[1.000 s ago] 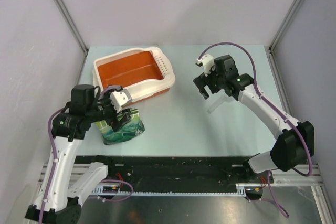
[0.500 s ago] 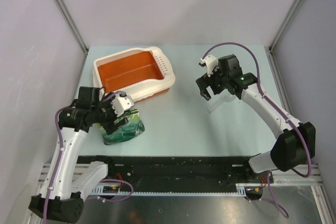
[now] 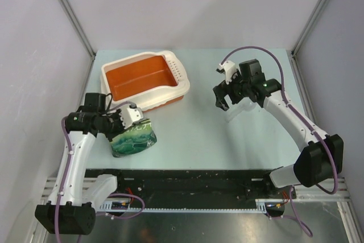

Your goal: Fill the litter box with clean litter

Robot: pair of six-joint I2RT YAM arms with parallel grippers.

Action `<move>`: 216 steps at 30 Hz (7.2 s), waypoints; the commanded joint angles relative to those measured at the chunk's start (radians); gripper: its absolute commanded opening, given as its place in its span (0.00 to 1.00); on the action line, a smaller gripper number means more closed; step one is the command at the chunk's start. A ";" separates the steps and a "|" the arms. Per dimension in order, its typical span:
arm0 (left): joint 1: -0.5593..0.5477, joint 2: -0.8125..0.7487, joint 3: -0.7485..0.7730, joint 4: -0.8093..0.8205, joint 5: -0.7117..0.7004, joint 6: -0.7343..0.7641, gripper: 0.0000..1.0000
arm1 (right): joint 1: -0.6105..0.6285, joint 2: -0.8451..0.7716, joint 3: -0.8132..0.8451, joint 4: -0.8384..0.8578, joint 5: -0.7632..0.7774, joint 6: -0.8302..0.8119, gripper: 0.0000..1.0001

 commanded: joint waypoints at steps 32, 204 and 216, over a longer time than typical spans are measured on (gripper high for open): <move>-0.513 0.469 0.360 0.501 0.282 -0.299 0.00 | -0.098 -0.118 0.030 -0.081 -0.523 -0.201 0.98; 0.326 0.581 0.143 0.725 -0.402 -1.128 0.00 | 0.008 0.858 0.660 0.329 -0.223 0.177 0.24; 0.157 0.705 0.260 0.732 -0.376 -1.112 0.00 | -0.005 0.731 0.504 0.306 -0.316 0.150 0.24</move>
